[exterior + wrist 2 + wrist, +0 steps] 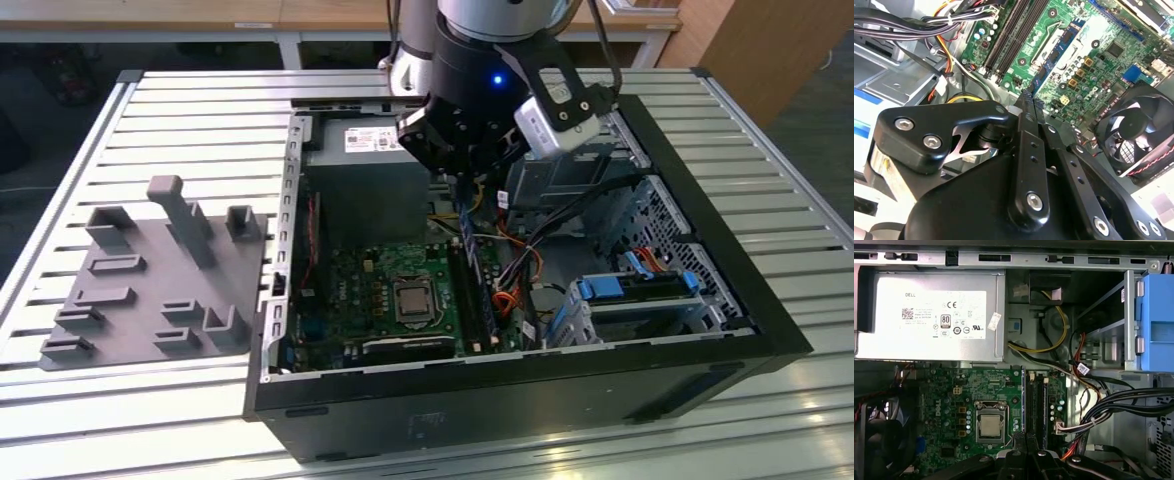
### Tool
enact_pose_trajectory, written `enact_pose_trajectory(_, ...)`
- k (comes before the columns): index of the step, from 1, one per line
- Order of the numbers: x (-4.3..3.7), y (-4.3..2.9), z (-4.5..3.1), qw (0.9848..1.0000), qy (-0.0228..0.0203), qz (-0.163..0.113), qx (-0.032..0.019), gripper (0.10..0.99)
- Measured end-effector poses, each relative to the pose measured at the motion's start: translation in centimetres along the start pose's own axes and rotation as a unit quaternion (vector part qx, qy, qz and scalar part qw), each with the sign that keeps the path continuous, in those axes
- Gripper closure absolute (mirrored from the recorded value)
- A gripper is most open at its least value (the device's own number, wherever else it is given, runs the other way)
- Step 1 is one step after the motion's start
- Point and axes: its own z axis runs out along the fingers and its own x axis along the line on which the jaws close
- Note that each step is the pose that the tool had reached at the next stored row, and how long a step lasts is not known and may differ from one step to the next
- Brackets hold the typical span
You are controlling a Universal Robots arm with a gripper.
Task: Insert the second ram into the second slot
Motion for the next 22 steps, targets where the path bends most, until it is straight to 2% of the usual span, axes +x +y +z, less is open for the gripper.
enact_pose_trajectory(15,0.0,-0.04,1.04,1.0,0.0,0.0,0.0,0.973)
enact_pose_trajectory(22,0.0,-0.07,1.78,1.0,0.0,0.0,-0.0001,0.973)
